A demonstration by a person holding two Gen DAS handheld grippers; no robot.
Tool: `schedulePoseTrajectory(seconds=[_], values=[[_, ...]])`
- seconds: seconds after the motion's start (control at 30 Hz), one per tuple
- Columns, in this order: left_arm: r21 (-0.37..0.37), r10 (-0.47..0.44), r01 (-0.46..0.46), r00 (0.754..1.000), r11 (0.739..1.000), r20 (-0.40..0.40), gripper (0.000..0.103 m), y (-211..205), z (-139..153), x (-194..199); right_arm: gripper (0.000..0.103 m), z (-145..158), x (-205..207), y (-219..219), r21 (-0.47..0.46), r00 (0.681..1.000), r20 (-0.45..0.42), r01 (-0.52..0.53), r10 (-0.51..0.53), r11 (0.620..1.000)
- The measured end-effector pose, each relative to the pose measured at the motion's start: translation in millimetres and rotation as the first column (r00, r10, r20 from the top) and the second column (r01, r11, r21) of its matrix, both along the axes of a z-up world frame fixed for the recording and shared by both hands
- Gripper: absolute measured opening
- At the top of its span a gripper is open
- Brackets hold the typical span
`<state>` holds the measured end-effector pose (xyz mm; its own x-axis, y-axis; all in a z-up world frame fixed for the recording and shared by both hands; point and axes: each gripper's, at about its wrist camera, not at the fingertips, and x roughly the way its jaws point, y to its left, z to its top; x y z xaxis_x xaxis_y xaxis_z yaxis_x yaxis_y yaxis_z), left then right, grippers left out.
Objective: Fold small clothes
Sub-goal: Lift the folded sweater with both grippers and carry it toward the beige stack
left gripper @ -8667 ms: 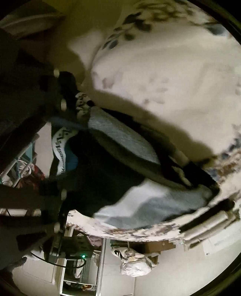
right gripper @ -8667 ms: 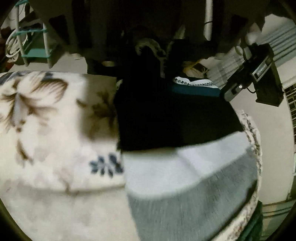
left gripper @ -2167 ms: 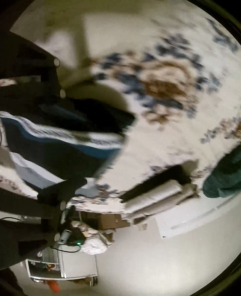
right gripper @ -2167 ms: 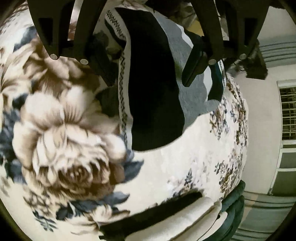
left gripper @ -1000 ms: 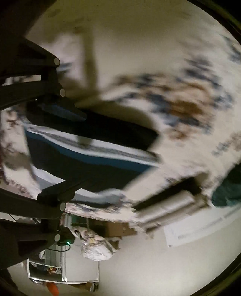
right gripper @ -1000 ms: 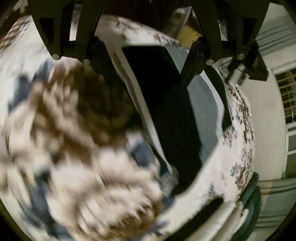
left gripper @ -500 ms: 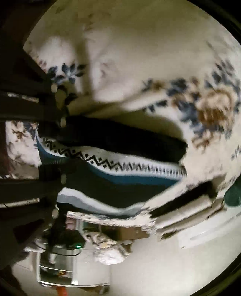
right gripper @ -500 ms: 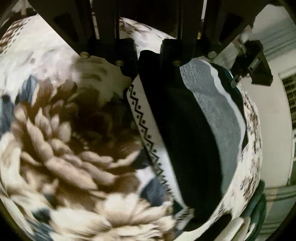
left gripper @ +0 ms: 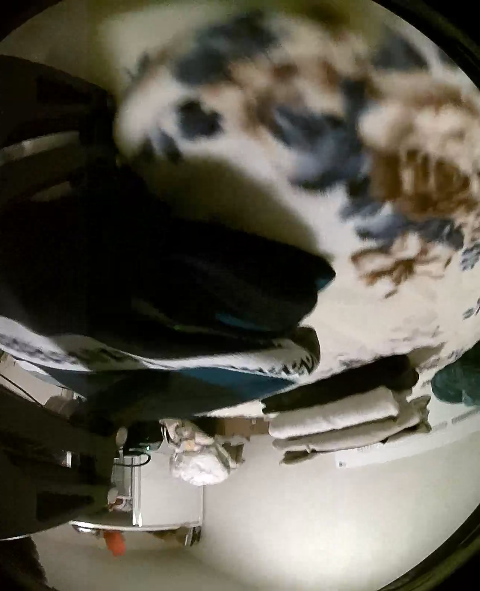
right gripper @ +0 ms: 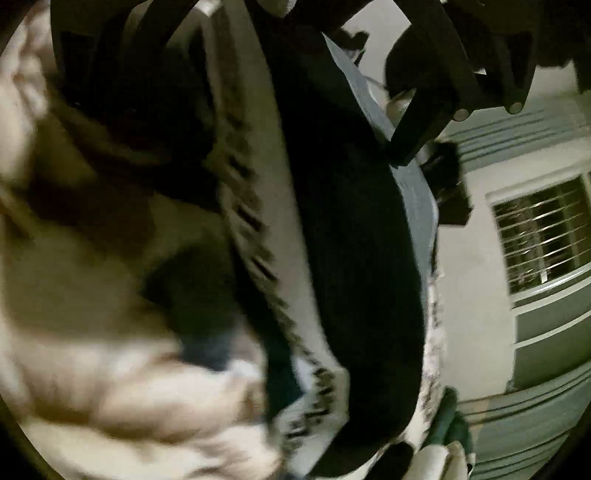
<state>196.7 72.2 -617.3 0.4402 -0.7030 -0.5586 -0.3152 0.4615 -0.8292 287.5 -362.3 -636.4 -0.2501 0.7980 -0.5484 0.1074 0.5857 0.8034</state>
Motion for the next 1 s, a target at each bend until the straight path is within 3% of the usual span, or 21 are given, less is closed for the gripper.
schedulePoseTrajectory(seconds=[0.13,0.23,0.27,0.3,0.33,0.37,0.4,0.43,0.53,0.73,0.8,1.0], values=[[-0.015,0.021,-0.021,1.0,1.0,0.014,0.09,-1.1,1.4,0.6,0.103,-4.5,9.7,15.4,0.11,1.0,-0.022,-0.017,0.019,0.994],[-0.018,0.029,-0.028,0.999,0.999,0.026,0.09,-4.6,5.0,1.2,0.103,-6.6,8.6,36.9,0.1,0.998,-0.009,-0.064,0.065,0.993],[-0.022,0.024,-0.023,0.999,1.0,0.035,0.085,-7.9,8.6,2.7,0.103,-7.4,10.0,45.5,0.095,0.998,-0.005,-0.069,0.07,0.993],[-0.018,0.018,-0.017,0.999,1.0,0.042,0.055,-11.3,11.5,4.5,0.103,-6.4,8.3,52.2,0.093,0.997,0.006,-0.074,0.073,0.993],[-0.018,0.0,0.0,0.999,1.0,0.047,0.034,-17.0,14.3,6.8,0.099,-5.6,7.4,56.7,0.085,0.997,0.015,-0.076,0.075,0.994],[0.006,-0.006,0.005,0.999,1.0,0.044,0.029,-21.7,18.7,8.8,0.092,-3.7,6.6,62.7,0.072,0.997,0.028,-0.076,0.074,0.995],[0.023,-0.006,0.005,0.999,1.0,0.05,0.029,-23.6,22.6,10.4,0.066,-2.3,5.5,64.7,0.069,0.997,0.035,-0.068,0.065,0.995],[0.035,-0.005,0.003,0.999,0.999,0.053,0.028,-23.5,26.7,11.1,0.057,-0.5,3.7,65.4,0.055,0.998,0.037,-0.049,0.047,0.997],[0.028,0.01,-0.011,0.999,1.0,0.049,0.025,-19.6,38.7,10.7,0.045,11.5,-3.6,62.4,0.05,0.999,0.05,-0.004,0.002,0.999],[0.072,-0.028,0.022,0.996,0.997,0.082,0.024,-21.2,96.9,18.7,0.041,63.9,-14.3,61.0,0.04,0.993,0.097,0.059,-0.063,0.997],[0.1,-0.041,0.031,0.994,0.995,0.104,0.024,-19.9,123.1,31.3,0.041,90.6,-4.8,41.8,0.056,0.99,0.111,0.077,-0.083,0.995],[0.161,-0.126,0.094,0.972,0.982,0.201,0.024,-25.1,206.2,123.4,0.041,184.5,55.3,15.5,0.084,0.965,0.19,0.167,-0.18,0.982]])
